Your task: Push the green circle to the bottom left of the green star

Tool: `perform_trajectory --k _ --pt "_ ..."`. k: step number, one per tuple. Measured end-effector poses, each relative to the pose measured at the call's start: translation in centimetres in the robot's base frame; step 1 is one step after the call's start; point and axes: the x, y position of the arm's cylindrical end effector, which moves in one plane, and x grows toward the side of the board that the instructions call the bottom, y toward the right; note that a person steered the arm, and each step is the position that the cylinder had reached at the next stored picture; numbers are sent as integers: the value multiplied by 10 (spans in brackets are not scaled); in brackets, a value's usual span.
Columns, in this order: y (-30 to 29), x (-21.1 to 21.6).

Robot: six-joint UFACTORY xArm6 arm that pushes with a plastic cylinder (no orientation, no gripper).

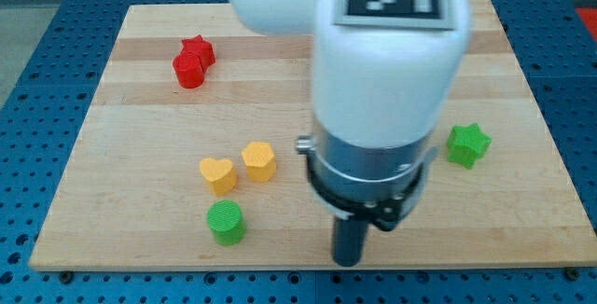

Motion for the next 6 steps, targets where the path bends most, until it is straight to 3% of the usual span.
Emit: perform_trajectory --k 4,5,6 --pt "-245 0" --pt "-247 -21" --pt "-198 -45"
